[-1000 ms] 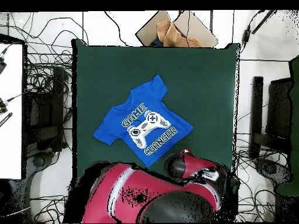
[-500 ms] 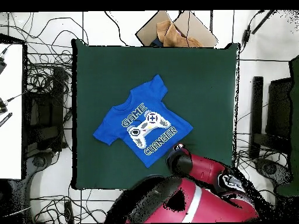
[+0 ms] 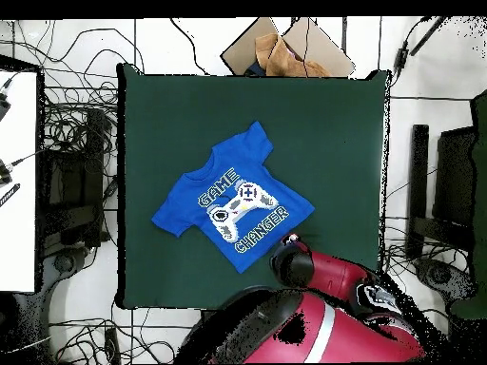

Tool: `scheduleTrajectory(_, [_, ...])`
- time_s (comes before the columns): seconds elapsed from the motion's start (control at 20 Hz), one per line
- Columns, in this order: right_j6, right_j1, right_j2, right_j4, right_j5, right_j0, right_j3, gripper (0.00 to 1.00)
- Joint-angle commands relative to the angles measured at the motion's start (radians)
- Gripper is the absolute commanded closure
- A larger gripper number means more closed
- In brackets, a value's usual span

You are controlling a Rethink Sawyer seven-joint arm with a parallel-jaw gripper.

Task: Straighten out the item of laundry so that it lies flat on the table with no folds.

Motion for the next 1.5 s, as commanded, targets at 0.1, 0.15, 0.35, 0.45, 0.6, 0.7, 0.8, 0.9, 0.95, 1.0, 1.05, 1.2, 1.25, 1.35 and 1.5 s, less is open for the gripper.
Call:
scheduleTrajectory(0.1, [0.081, 0.027, 0.237, 0.051, 0.01, 0.138, -0.015, 1.0])
scheduleTrajectory(0.15, [0.086, 0.02, 0.228, 0.057, 0.016, 0.15, -0.016, 1.0])
scheduleTrajectory(0.35, [0.085, -0.028, 0.176, 0.078, 0.099, 0.203, -0.027, 1.0])
scheduleTrajectory(0.45, [0.073, -0.067, 0.162, 0.074, 0.128, 0.207, -0.019, 1.0])
scheduleTrajectory(0.6, [0.037, -0.139, 0.2, 0.053, 0.153, 0.15, 0.035, 1.0])
scheduleTrajectory(0.7, [0.012, -0.189, 0.214, 0.05, 0.203, 0.128, 0.055, 1.0])
scheduleTrajectory(0.8, [0.009, -0.206, 0.208, 0.048, 0.226, 0.133, 0.055, 1.0])
scheduleTrajectory(0.9, [0.034, -0.196, 0.208, 0.059, 0.225, 0.144, 0.046, 1.0])
scheduleTrajectory(0.95, [0.052, -0.186, 0.203, 0.067, 0.222, 0.157, 0.04, 1.0])
scheduleTrajectory(1.0, [0.064, -0.168, 0.197, 0.07, 0.218, 0.168, 0.021, 1.0])
scheduleTrajectory(1.05, [0.073, -0.153, 0.199, 0.075, 0.212, 0.174, 0.009, 1.0])
scheduleTrajectory(1.2, [0.105, -0.102, 0.215, 0.096, 0.17, 0.191, -0.009, 1.0])
scheduleTrajectory(1.25, [0.113, -0.082, 0.22, 0.102, 0.153, 0.197, -0.016, 1.0])
scheduleTrajectory(1.35, [0.121, -0.052, 0.225, 0.117, 0.137, 0.207, -0.023, 1.0])
scheduleTrajectory(1.5, [0.131, -0.008, 0.239, 0.138, 0.1, 0.213, -0.024, 1.0])
